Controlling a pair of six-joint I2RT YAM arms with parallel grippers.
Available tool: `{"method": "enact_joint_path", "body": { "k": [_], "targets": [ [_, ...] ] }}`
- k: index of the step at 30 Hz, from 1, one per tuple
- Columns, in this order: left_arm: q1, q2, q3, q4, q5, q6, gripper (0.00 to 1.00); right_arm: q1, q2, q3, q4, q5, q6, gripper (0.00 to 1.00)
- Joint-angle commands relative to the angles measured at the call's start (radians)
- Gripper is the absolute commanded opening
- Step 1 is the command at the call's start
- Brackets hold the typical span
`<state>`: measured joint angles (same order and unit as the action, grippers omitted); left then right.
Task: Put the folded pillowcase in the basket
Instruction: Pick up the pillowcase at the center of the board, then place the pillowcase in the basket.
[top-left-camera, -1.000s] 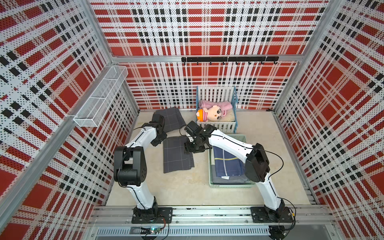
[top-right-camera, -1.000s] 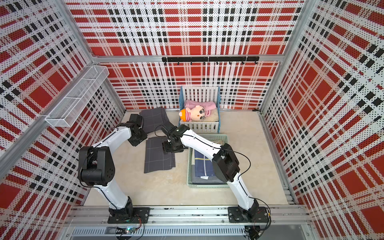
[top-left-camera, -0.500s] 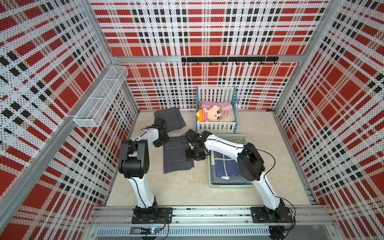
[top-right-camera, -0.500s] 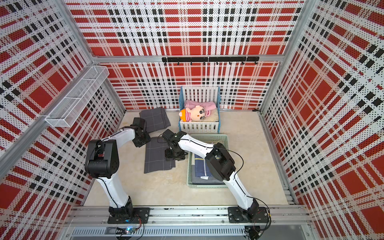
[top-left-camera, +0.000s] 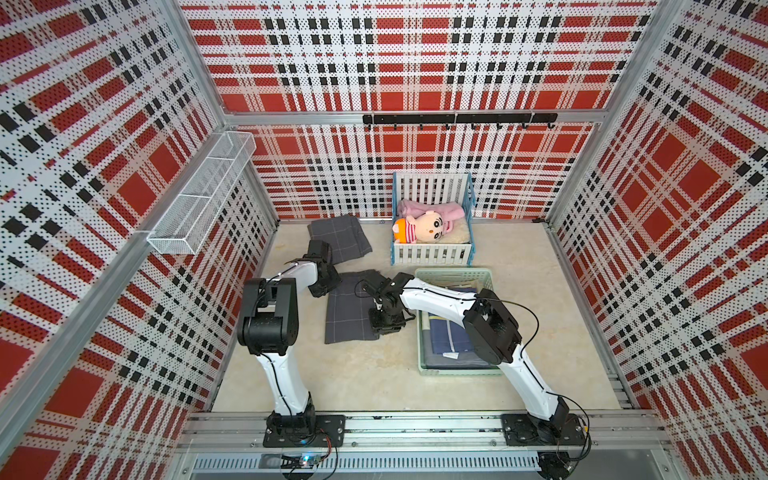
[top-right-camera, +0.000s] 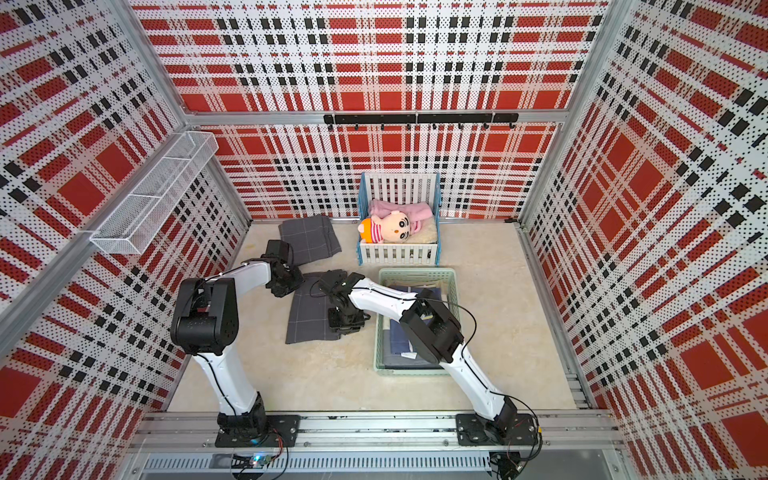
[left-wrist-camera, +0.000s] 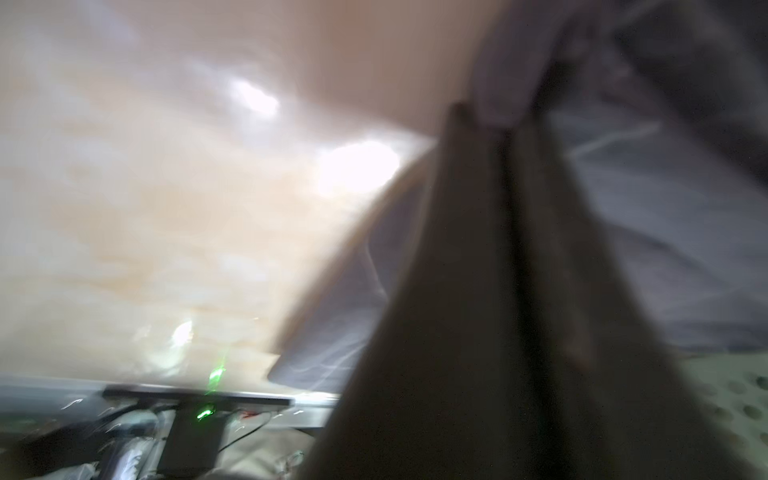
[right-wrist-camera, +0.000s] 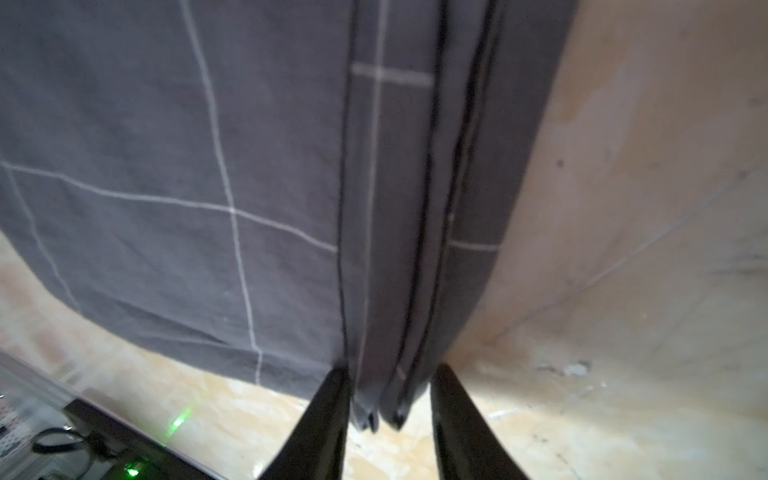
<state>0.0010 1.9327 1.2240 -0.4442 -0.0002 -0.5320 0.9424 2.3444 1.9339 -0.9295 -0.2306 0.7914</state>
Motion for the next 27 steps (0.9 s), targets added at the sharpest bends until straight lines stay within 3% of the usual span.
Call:
{"method": "enact_joint_path", "body": {
  "k": [1, 2, 3, 11, 18, 21, 27],
  "targets": [
    [0.008, 0.037, -0.041, -0.016, 0.030, 0.009, 0.00, 0.008, 0.021, 0.017, -0.001, 0.047, 0.020, 0.10],
    [0.007, 0.021, -0.046, -0.015, 0.043, 0.009, 0.00, 0.009, 0.007, 0.015, 0.005, 0.063, 0.021, 0.02],
    [0.008, 0.000, -0.053, -0.017, 0.052, 0.005, 0.00, 0.009, -0.009, 0.014, 0.014, 0.082, 0.021, 0.00],
    [-0.030, -0.221, -0.070, -0.061, 0.162, -0.007, 0.00, 0.007, -0.185, 0.005, 0.011, 0.189, 0.028, 0.00],
    [-0.104, -0.332, 0.070, -0.154, 0.177, -0.015, 0.00, 0.009, -0.338, 0.018, -0.089, 0.279, 0.028, 0.00],
    [-0.157, -0.343, 0.150, -0.182, 0.196, -0.042, 0.00, 0.007, -0.411, -0.018, -0.128, 0.325, 0.046, 0.00],
    [-0.374, -0.329, 0.287, -0.189, 0.192, -0.133, 0.00, -0.008, -0.636, -0.217, -0.162, 0.396, 0.133, 0.00]
  ]
}}
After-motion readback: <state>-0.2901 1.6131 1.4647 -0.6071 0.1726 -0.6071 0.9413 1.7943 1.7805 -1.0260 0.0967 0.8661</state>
